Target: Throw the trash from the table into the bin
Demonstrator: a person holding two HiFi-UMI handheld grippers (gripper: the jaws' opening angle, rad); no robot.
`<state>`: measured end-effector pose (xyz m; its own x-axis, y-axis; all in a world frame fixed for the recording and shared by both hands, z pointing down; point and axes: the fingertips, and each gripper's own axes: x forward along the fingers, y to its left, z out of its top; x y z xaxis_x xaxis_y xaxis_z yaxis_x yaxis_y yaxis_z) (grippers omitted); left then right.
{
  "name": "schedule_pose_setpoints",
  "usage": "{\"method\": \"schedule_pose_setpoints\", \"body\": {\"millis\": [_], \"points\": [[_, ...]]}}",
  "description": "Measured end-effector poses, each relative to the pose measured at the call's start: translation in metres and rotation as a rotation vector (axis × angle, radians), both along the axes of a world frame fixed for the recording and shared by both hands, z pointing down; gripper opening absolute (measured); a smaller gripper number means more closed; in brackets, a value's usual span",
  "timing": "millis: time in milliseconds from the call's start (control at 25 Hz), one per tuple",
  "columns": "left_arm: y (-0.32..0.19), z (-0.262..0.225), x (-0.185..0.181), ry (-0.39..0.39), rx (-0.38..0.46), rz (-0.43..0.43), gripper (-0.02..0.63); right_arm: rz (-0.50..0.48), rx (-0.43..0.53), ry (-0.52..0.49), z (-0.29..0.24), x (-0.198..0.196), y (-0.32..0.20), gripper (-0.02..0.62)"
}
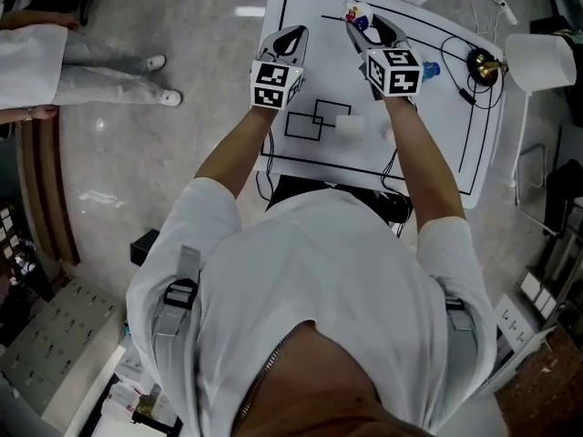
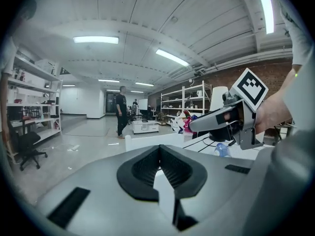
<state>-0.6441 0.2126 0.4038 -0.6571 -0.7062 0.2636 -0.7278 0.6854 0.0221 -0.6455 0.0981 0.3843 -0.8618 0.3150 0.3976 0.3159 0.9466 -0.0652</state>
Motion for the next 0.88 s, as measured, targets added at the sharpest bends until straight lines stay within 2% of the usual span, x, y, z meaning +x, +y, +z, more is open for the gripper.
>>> {"method": "schedule_pose_setpoints", "body": {"millis": [200, 400, 680, 880], "points": [[-0.032, -0.020, 0.032, -0.030, 0.032, 0.066, 0.009, 0.071, 0.002, -0.063, -0.032, 0.051, -0.031, 0.222], [-0.070, -0.039, 0.076, -0.049, 0.066, 0.142, 0.009, 0.159, 0.002, -0.108, -0.054, 0.118, -0.070, 0.221], [-0.139, -0.056, 0.151, -0.065, 0.102, 0.284, 0.009, 0.345, 0.002, -0.165, -0.067, 0.242, -0.145, 0.219], [-0.192, -0.061, 0.219, -0.055, 0.114, 0.382, 0.009, 0.457, 0.008, -0.172, -0.068, 0.340, -0.191, 0.219]]}}
